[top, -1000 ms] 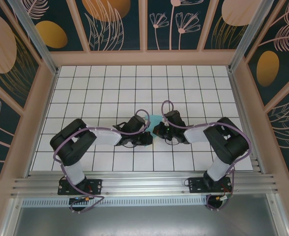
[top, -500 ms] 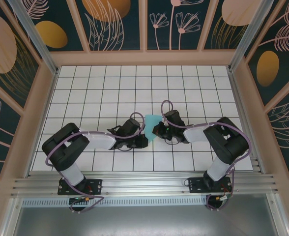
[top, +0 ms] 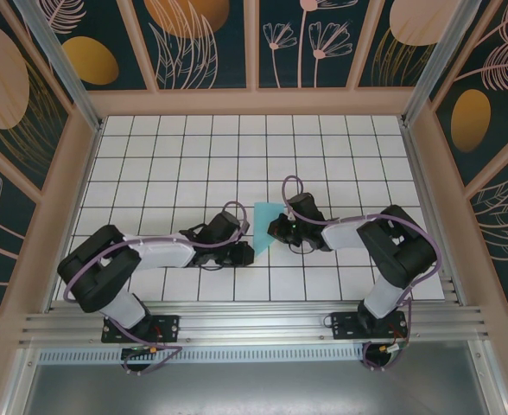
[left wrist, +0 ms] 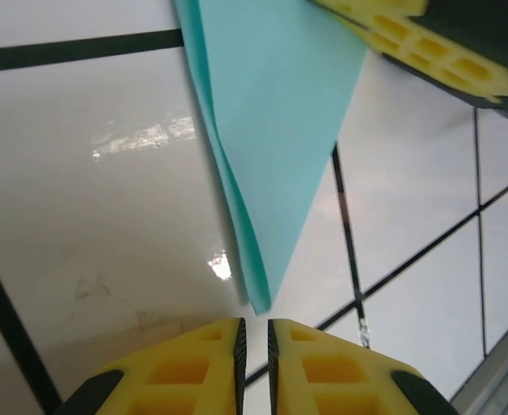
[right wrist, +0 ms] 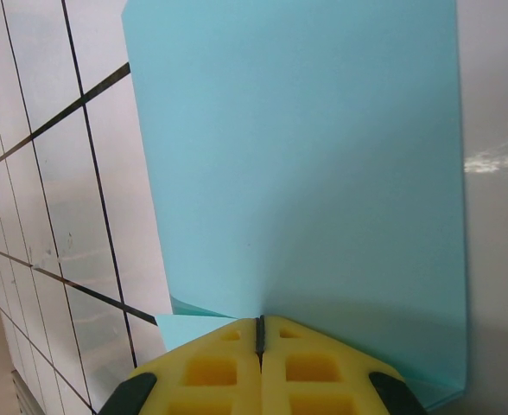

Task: Fold a paper plane with a square sheet of paper (pick it up from the middle)
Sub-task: Third fold the triangle at the center of the table.

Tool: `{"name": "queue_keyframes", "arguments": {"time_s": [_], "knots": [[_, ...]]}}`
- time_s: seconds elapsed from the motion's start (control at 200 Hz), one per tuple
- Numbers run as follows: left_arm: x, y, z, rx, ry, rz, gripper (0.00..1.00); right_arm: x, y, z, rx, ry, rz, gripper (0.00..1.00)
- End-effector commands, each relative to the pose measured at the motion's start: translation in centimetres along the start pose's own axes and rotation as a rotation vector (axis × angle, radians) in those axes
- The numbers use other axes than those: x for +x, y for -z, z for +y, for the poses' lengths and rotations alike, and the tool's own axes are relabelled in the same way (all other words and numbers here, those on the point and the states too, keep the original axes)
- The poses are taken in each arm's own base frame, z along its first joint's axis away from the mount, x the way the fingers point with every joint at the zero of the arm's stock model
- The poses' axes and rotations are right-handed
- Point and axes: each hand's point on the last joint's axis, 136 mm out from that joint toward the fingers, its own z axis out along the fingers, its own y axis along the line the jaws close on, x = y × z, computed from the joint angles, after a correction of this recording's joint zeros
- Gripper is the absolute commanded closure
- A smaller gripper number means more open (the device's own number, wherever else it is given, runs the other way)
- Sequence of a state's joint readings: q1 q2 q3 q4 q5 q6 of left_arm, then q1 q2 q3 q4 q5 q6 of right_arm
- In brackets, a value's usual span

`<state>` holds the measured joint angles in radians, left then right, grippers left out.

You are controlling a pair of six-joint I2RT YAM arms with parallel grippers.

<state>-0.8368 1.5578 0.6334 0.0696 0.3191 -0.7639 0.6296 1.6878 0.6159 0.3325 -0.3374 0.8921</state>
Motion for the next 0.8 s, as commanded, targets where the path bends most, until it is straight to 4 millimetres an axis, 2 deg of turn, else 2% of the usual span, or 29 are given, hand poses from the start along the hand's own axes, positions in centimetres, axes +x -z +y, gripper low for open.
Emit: {"name": "queue_keyframes", "arguments": {"time_s": [0.0, 0.13, 0.26, 0.39, 0.585, 0.676, 0.711, 0.796], "knots": [[-1.8, 1.8, -2.1, 0.043, -0.030, -0.068, 0.80, 2.4, -0.7, -5.7, 0.203, -0.038, 0.056, 0.94], [-4.0, 2.5, -4.9, 0.132, -0.026, -0.135, 0.79, 2.4, -0.6, -5.7, 0.202, -0.040, 0.057, 0.94], [-4.2, 1.0, -5.9, 0.179, -0.003, -0.089, 0.78, 2.3, -0.6, -5.5, 0.201, -0.037, 0.053, 0.94], [-4.2, -0.9, -5.9, 0.209, 0.032, -0.058, 0.79, 2.3, -0.6, -5.5, 0.200, -0.038, 0.053, 0.94], [-4.9, -1.9, -4.3, 0.130, 0.056, -0.088, 0.80, 2.5, -0.6, -5.6, 0.199, -0.043, 0.052, 0.94], [-4.7, -2.2, -3.9, 0.109, 0.065, -0.078, 0.81, 2.6, -0.6, -5.7, 0.202, -0.041, 0.055, 0.94], [-4.2, -3.1, -2.9, 0.085, 0.082, -0.056, 0.81, 2.6, -0.6, -5.8, 0.203, -0.040, 0.056, 0.94], [-3.6, -3.6, -3.0, 0.113, 0.084, -0.027, 0.81, 2.6, -0.7, -5.9, 0.207, -0.041, 0.058, 0.94]]}}
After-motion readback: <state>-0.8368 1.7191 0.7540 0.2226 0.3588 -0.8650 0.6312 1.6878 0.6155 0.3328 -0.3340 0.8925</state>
